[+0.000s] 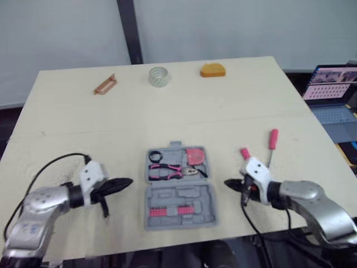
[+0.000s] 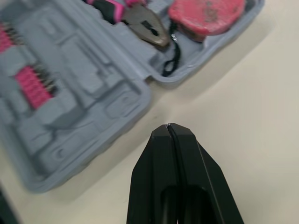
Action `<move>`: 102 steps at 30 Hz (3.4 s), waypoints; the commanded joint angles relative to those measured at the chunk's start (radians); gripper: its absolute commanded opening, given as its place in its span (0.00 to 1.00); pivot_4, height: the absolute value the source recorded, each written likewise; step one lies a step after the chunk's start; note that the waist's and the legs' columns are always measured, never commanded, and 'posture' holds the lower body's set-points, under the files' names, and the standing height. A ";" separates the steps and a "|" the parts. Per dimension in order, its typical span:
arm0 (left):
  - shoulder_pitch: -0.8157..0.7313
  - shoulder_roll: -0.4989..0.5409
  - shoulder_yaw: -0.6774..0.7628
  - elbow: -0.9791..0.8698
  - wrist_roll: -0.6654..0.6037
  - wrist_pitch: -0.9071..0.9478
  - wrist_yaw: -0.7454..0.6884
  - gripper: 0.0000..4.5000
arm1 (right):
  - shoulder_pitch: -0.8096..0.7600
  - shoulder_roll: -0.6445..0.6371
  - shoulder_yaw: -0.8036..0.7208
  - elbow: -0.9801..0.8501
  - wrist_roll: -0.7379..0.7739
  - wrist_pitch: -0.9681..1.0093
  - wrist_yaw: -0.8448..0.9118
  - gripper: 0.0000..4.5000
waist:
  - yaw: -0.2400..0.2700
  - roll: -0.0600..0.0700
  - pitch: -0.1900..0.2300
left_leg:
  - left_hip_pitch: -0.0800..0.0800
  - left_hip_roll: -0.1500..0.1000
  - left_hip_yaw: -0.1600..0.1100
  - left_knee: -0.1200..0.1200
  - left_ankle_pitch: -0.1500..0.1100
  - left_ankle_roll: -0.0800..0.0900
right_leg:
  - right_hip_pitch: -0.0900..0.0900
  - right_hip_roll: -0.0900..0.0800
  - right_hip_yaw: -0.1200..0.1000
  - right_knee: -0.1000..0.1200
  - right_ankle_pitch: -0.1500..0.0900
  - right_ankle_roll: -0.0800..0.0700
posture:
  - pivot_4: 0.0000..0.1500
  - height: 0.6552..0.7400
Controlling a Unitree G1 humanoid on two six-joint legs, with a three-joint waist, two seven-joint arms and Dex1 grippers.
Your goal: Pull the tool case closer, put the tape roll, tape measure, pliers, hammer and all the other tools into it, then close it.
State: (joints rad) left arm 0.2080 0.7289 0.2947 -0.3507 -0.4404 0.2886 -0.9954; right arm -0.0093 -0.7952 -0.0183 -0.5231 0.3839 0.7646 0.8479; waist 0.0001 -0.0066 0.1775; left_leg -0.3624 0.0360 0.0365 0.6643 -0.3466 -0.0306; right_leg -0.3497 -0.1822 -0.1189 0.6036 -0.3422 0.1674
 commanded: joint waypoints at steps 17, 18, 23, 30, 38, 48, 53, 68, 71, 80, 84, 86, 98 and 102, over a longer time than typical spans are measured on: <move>0.530 -0.168 0.263 -0.005 -0.083 -0.324 -0.184 0.99 | 0.431 -0.129 -0.254 -0.072 0.112 -0.255 0.268 1.00 | 0.025 -0.003 0.001 | 0.003 0.000 0.000 0.000 -0.002 0.001 | 0.005 0.000 -0.001 -0.010 0.001 0.000 | 1.00 1.00; 0.537 -0.171 0.262 0.003 -0.082 -0.338 -0.188 0.99 | 0.431 -0.129 -0.252 -0.065 0.109 -0.265 0.269 1.00 | 0.024 -0.003 0.001 | 0.003 0.000 0.000 0.001 -0.002 0.001 | 0.005 0.001 -0.001 -0.010 0.001 0.000 | 1.00 1.00; 0.549 -0.174 0.250 0.021 -0.080 -0.379 -0.192 0.99 | 0.430 -0.125 -0.232 -0.041 0.094 -0.297 0.267 1.00 | 0.026 -0.004 0.001 | 0.004 0.000 0.000 0.001 -0.002 0.002 | 0.006 0.001 0.000 -0.011 0.004 -0.001 | 1.00 1.00; 0.530 -0.173 0.220 0.006 -0.080 -0.374 -0.169 0.99 | 0.420 -0.105 -0.218 -0.031 0.086 -0.329 0.249 1.00 | 0.026 -0.004 0.001 | 0.003 0.000 0.000 0.001 -0.002 0.002 | 0.006 0.001 -0.001 -0.013 0.004 -0.001 | 1.00 1.00; 0.428 -0.164 0.319 -0.134 -0.222 0.127 0.287 0.99 | 0.258 0.027 -0.234 -0.054 0.136 -0.494 0.224 1.00 | 0.022 -0.004 0.001 | 0.005 0.002 0.000 0.002 -0.002 0.002 | 0.008 0.002 0.000 -0.010 0.005 0.000 | 1.00 1.00; 0.341 -0.030 0.451 -0.164 -0.323 0.339 0.373 0.99 | 0.219 0.027 -0.166 -0.008 0.126 -0.516 0.230 1.00 | 0.027 -0.005 0.001 | 0.005 0.003 0.000 0.002 -0.002 0.001 | 0.008 0.003 0.000 -0.010 0.005 0.000 | 1.00 1.00; 0.193 0.185 0.435 0.071 -0.236 0.437 0.355 0.99 | 0.180 0.027 -0.147 0.044 0.102 -0.532 0.225 1.00 | 0.024 -0.003 0.001 | 0.007 0.003 0.001 0.001 -0.001 0.000 | 0.008 0.003 0.001 -0.008 0.004 -0.002 | 1.00 1.00; -0.212 0.236 0.036 0.633 0.084 0.168 0.231 0.99 | 0.224 0.036 -0.161 -0.013 0.079 -0.517 0.133 1.00 | 0.024 -0.004 0.001 | 0.004 0.006 0.014 0.000 -0.002 -0.001 | -0.007 0.004 0.003 0.004 0.004 -0.002 | 1.00 1.00; -0.264 0.222 -0.002 0.750 0.129 0.101 0.213 0.99 | 0.247 0.033 -0.179 -0.036 0.082 -0.508 0.115 1.00 | 0.022 -0.005 0.000 | 0.004 0.007 0.017 0.000 -0.001 -0.001 | -0.009 0.004 0.003 0.006 0.004 -0.002 | 1.00 1.00; -0.284 0.164 -0.039 0.872 0.186 -0.037 0.168 0.99 | 0.278 0.030 -0.203 -0.069 0.086 -0.493 0.098 1.00 | 0.024 -0.005 0.000 | 0.007 0.008 0.022 0.000 -0.002 -0.001 | -0.010 0.003 0.003 0.008 0.005 -0.003 | 1.00 1.00; -0.277 0.153 -0.037 0.864 0.189 -0.043 0.166 0.99 | 0.270 0.023 -0.207 -0.064 0.087 -0.487 0.102 1.00 | 0.025 -0.005 0.000 | 0.007 0.008 0.022 0.000 -0.002 -0.001 | -0.010 0.003 0.003 0.008 0.005 -0.003 | 1.00 1.00; -0.272 0.149 -0.031 0.859 0.184 -0.037 0.167 0.99 | 0.264 0.020 -0.205 -0.060 0.087 -0.483 0.103 1.00 | 0.025 -0.005 0.000 | 0.007 0.008 0.022 0.000 -0.002 -0.001 | -0.010 0.003 0.003 0.008 0.005 -0.003 | 1.00 1.00; -0.297 0.116 -0.020 0.848 0.183 0.013 0.187 0.99 | 0.239 0.021 -0.188 -0.057 0.084 -0.460 0.101 1.00 | 0.027 -0.003 -0.001 | 0.007 0.008 0.022 0.000 -0.002 -0.001 | -0.010 0.003 0.003 0.009 0.005 -0.003 | 1.00 1.00; -0.314 0.111 -0.028 0.858 0.193 0.030 0.190 0.79 | 0.239 0.022 -0.188 -0.060 0.084 -0.453 0.098 1.00 | 0.030 -0.002 -0.002 | 0.007 0.008 0.022 0.001 -0.002 -0.001 | -0.010 0.002 0.003 0.009 0.005 -0.003 | 1.00 1.00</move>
State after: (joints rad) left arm -0.1128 0.8607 0.2960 0.4899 -0.2558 0.2999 -0.7926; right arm 0.2271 -0.7715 -0.2002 -0.5513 0.4529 0.3112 0.9527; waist 0.0296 -0.0090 0.1758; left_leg -0.3551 0.0440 0.0589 0.6655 -0.3484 -0.0313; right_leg -0.3595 -0.1797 -0.1159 0.6128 -0.3374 0.1645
